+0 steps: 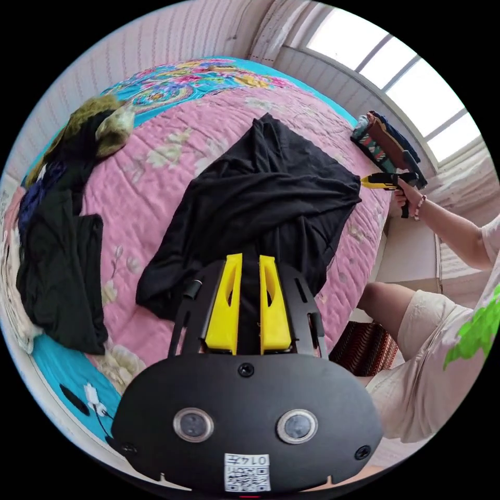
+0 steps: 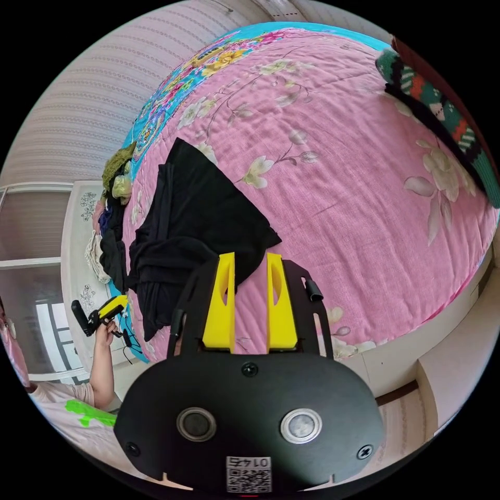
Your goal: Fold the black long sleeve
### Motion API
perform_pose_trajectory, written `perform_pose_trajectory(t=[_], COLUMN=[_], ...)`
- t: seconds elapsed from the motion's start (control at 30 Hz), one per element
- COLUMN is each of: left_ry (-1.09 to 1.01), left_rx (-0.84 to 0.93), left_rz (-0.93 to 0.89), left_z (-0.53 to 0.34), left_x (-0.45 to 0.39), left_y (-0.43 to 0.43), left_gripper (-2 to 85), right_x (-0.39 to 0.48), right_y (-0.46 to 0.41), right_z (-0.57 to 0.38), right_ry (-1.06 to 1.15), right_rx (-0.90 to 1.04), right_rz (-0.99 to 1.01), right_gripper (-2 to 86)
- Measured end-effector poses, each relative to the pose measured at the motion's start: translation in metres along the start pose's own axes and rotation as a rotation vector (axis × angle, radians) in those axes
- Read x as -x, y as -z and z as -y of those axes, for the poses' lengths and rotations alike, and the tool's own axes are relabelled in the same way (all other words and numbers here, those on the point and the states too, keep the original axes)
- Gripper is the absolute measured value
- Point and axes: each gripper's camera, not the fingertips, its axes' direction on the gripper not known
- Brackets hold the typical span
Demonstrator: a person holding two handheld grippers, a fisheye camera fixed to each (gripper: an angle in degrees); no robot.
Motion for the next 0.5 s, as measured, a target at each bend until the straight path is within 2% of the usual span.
perform_pose_trajectory(t=[0.2, 0.43, 0.5], left_ry=[-0.316, -0.434, -0.467], left_rx=[0.069, 0.131, 0.201], left_rz=[0.100, 0.187, 0.223], left_z=[0.194, 0.345, 0.382], left_x=[-0.048, -0.089, -0.103], left_y=[-0.036, -0.094, -0.121], left_gripper=[9.0, 6.8, 6.4], right_x=[-0.025, -0.054, -0.062], right_y=[-0.003, 0.001, 0.000], right_z=[-0.005, -0.014, -0.014], right_ry=[-0.010, -0.042, -0.056], right_rx=[0.014, -0.034, -0.039], right_rz=[-0.048, -0.001, 0.031], right_gripper=[10.2, 10.8, 10.8])
